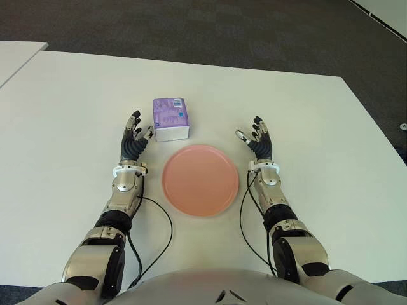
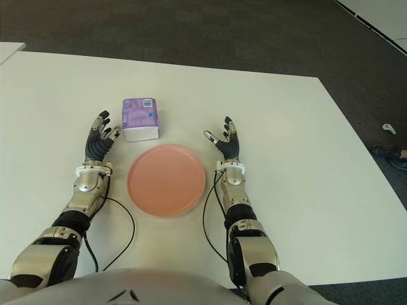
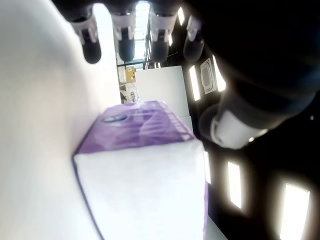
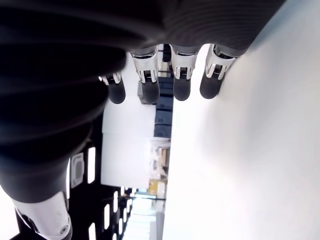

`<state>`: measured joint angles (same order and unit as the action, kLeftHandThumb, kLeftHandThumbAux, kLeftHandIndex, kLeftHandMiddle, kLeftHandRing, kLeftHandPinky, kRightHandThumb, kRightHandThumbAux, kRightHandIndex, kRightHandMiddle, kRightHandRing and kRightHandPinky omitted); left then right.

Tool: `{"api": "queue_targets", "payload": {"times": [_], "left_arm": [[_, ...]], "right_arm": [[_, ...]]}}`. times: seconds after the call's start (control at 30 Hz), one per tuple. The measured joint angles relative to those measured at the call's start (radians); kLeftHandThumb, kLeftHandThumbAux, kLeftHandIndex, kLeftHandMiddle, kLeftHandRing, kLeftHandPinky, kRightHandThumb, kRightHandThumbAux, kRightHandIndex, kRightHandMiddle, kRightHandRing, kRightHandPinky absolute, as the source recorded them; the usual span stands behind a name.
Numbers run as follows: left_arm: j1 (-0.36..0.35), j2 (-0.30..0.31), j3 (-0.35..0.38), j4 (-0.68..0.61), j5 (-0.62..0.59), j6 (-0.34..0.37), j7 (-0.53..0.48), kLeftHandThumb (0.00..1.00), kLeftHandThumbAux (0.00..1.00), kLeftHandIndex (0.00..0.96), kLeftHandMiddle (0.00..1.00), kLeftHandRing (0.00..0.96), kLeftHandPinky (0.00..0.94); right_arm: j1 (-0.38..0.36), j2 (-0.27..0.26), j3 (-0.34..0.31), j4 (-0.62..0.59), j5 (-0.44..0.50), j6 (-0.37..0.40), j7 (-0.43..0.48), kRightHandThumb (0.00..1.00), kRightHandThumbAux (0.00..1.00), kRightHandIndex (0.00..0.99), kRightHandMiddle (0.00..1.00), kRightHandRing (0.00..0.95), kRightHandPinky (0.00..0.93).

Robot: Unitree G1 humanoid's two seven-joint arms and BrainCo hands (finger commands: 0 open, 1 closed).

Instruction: Put the tissue paper into the plate.

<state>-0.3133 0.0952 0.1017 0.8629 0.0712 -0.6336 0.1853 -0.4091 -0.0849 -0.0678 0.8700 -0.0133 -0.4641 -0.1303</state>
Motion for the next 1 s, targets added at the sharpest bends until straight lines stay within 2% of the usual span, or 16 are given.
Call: {"api": "queue_targets", "payload": {"times": [0.17, 0.33, 1.0], "left_arm": [[0.002, 0.0, 0.001, -0.002, -0.005, 0.002, 0.0, 0.162, 0.653, 0.049, 0.031, 0.037, 0.079], [0.002, 0.0, 0.001, -0.003, -0.005, 0.0, 0.0, 0.181, 0.655, 0.046, 0.028, 0.036, 0.076], [0.011, 0.001, 0.007, -0.022, -0.014, 0.003, 0.0, 0.189, 0.621, 0.054, 0.032, 0.038, 0.076]], "right_arm": [[-0.009, 0.042, 0.0, 0.035, -0.002, -0.055, -0.04, 0.122, 0.726, 0.0, 0.011, 0.01, 0.045], [-0.024, 0.069, -0.002, 0.061, -0.003, -0.074, -0.072, 0.117, 0.718, 0.003, 0.027, 0.022, 0.062], [-0.042, 0.097, -0.025, 0.095, -0.001, -0.103, -0.106, 0.129, 0.725, 0.021, 0.057, 0.048, 0.08]]}}
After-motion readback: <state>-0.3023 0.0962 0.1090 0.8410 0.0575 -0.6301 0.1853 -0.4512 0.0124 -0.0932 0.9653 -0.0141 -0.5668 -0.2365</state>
